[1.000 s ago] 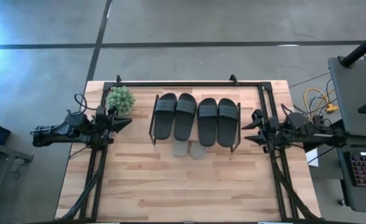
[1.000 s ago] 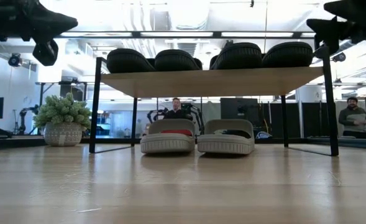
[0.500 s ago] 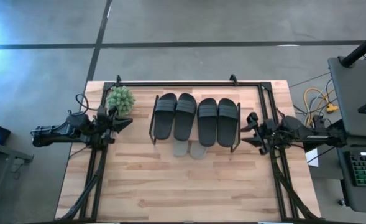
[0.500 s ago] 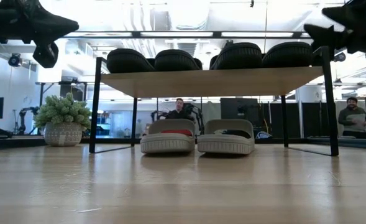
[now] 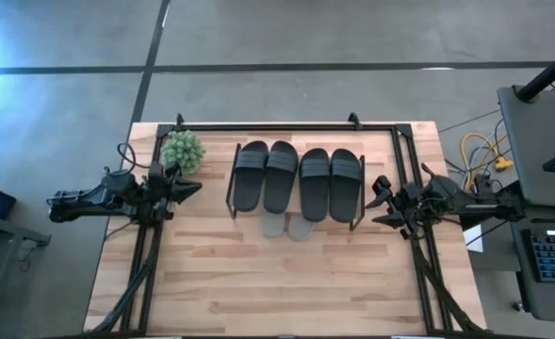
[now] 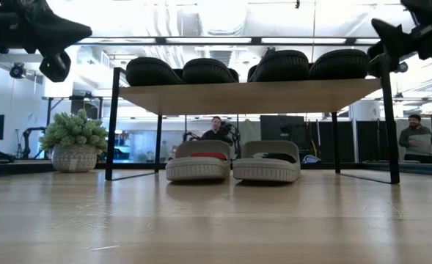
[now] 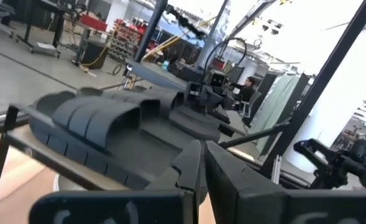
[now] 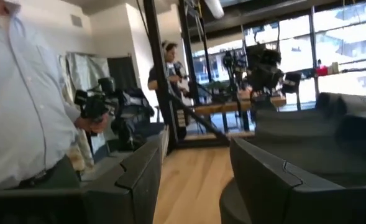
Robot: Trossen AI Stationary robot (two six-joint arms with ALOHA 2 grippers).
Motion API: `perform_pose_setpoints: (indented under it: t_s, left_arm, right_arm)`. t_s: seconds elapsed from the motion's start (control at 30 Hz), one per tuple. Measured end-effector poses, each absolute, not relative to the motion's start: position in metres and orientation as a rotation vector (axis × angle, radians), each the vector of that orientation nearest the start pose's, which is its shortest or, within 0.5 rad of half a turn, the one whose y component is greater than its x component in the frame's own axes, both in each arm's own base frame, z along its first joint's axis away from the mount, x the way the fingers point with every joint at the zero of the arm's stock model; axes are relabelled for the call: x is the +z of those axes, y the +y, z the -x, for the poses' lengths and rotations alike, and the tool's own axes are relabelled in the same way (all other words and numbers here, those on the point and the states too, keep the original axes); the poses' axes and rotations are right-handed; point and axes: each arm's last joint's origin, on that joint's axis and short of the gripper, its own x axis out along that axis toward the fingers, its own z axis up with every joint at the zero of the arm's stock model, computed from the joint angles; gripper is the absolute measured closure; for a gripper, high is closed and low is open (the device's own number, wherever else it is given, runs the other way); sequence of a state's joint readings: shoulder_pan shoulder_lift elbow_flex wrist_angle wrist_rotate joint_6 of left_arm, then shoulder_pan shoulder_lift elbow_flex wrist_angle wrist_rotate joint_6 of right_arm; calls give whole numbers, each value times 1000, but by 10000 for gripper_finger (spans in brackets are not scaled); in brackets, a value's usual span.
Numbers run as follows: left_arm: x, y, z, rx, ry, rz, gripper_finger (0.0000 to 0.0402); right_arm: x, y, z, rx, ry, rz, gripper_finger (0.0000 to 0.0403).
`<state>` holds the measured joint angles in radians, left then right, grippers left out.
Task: Pick and place slides into the shelf
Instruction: Return to Home Position
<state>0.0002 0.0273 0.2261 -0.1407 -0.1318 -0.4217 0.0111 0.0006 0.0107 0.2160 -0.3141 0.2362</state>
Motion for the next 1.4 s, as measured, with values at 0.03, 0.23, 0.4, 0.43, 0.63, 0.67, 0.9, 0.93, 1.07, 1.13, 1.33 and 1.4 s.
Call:
perform_pose_setpoints:
  t_s: [0.03,0.23,0.4,0.43,0.63,0.67,0.9,0.93,1.07,1.13,1.33,1.4]
  left_arm:
    - [221,4,-81,119,-77,425,395]
    - [205,4,-87,124,-34,464,395]
    - [198,3,-90,114,-39,465,395]
    - [196,3,-91,104,-45,464,395]
    - [184,2,-94,83,-13,440,395]
    - [182,2,-94,84,-8,438,395]
    - [169,2,-98,86,26,430,395]
    - [168,2,-98,91,36,421,395]
    - [165,2,-101,98,74,405,395]
    - [163,2,-102,103,96,405,395]
    - [159,4,-105,160,126,400,395]
    - [159,4,-106,174,125,400,395]
  right_arm:
    - [186,10,-94,346,-170,-197,220]
    - [181,10,-95,341,-123,-200,220]
    - [178,10,-95,336,-99,-154,220]
    - [178,10,-95,335,-92,-161,220]
    - [174,10,-96,332,-50,-181,220]
    - [172,10,-96,330,-37,-170,220]
    - [171,10,-97,324,-26,-136,220]
    - [171,10,-97,322,-25,-136,220]
    - [171,10,-97,320,-25,-122,220]
    - [171,10,-97,320,-24,-122,220]
    - [171,10,-97,319,-23,-120,220]
    - [171,10,-97,319,-24,-120,220]
